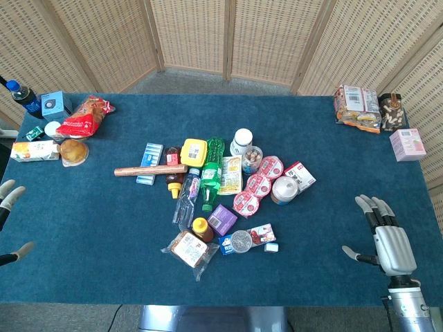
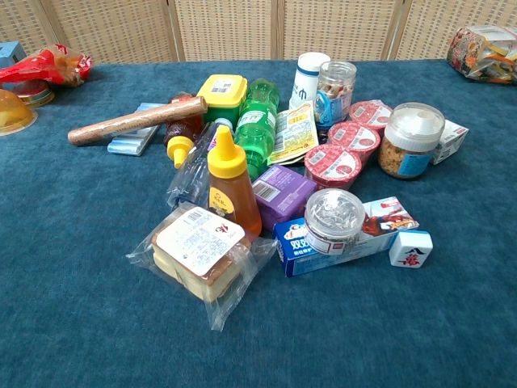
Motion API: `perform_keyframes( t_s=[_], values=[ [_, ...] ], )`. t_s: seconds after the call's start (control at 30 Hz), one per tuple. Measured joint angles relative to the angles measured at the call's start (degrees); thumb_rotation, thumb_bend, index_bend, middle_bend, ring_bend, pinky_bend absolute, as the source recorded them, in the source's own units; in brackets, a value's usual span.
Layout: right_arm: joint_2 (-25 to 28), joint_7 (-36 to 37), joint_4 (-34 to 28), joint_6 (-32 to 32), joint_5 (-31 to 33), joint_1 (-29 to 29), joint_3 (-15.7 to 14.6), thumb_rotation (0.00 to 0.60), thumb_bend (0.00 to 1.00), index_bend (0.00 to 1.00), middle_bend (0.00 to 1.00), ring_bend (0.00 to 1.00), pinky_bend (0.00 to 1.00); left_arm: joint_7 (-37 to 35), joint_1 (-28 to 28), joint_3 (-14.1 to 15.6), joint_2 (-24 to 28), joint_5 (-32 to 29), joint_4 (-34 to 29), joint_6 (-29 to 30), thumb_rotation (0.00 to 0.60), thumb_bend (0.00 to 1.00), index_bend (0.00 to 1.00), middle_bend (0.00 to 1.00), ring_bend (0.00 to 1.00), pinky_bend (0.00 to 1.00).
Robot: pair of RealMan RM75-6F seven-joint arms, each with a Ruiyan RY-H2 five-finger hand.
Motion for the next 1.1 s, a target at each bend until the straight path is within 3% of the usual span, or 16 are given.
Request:
perform_keyframes(
  t_s=[0.33, 0.53, 0.83, 1.1],
  values=[
    [-0.71, 0.39, 0.52, -1.74, 0.30, 0.58, -0.28, 0.600, 0.00, 0.00, 0.00, 0.00, 0.00, -0.36, 0.08, -0.04, 0.18, 0.12, 0.03, 0.18, 0.600, 0.03, 0.10, 0.00, 0.00, 0.00],
    [-1.99, 0.70, 1.52, -6.35, 1.33, 3.37, 0.49, 0.600, 0.00, 0.00, 0.00, 0.00, 0.00, 0.04, -0.12, -0.19, -0.04, -0.59, 0.27, -0.25, 0.600, 0.03, 0.10, 0.00, 0.00, 0.00],
    [-6.17, -2.30, 2.73, -17.83, 7.18, 13.08, 5.96, 0.600, 0.00, 0.00, 0.00, 0.00, 0.00, 1.16, -0.43, -0.44, -0.65, -1.72, 0.62, -0.85, 0.600, 0.03, 0.10, 0.00, 0.00, 0.00],
    [-12.97, -10.54, 5.35, -26.34, 15.88, 22.28, 10.41, 0.600, 0.00, 0.00, 0.00, 0.00, 0.00, 0.58, -0.53, -0.83, -0.56, -2.62, 1.13, -0.78, 0.600, 0.03, 0.10, 0.00, 0.00, 0.00]
  ],
)
